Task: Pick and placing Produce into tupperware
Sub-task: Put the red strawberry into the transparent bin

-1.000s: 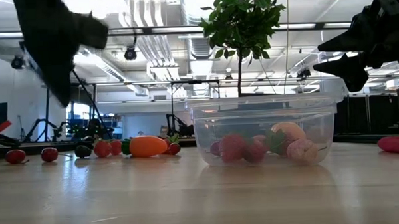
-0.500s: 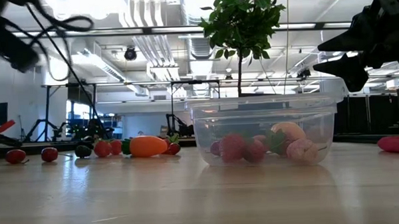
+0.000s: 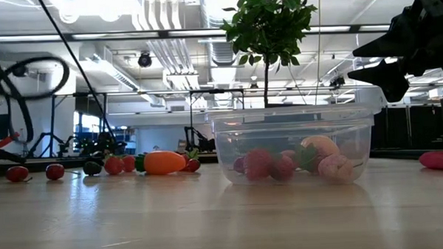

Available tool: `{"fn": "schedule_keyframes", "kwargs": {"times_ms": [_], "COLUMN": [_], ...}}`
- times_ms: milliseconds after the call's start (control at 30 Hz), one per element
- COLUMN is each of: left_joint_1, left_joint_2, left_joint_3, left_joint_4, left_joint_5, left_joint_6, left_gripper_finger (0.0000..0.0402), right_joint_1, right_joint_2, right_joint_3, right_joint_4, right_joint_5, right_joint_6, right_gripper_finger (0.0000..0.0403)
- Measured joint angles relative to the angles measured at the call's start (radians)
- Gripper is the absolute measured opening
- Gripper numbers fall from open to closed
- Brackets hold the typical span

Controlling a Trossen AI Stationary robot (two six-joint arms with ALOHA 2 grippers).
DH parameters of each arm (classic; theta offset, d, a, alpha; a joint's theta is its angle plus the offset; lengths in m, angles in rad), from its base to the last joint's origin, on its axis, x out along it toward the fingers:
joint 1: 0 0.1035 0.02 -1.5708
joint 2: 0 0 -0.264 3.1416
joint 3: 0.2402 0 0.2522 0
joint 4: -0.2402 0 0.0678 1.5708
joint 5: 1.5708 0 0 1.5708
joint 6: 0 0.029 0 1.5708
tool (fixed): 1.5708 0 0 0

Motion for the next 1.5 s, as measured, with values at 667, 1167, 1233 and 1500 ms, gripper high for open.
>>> {"fn": "schedule_keyframes", "kwargs": {"times_ms": [667, 1167, 1233, 1500], "left_joint_1": [-0.001, -0.007, -0.008, -0.013], "left_joint_2": [0.160, 0.152, 0.145, 0.142], "left_joint_3": [0.040, 0.028, 0.028, 0.027], "left_joint_4": [0.131, 0.157, 0.158, 0.162], "left_joint_5": [-0.022, 0.053, 0.057, 0.068], "left_joint_6": [0.002, 0.036, 0.036, 0.036], "left_gripper_finger": [0.0210, 0.0206, 0.0197, 0.0127], "right_joint_1": [0.000, 0.000, 0.000, 0.000], "right_joint_2": [0.000, 0.000, 0.000, 0.000], "right_joint_3": [0.000, 0.000, 0.000, 0.000], "right_joint_4": [0.000, 0.000, 0.000, 0.000], "right_joint_5": [0.000, 0.000, 0.000, 0.000], "right_joint_6": [0.000, 0.000, 0.000, 0.000], "right_gripper_finger": [0.0233, 0.0233, 0.0233, 0.0233]}}
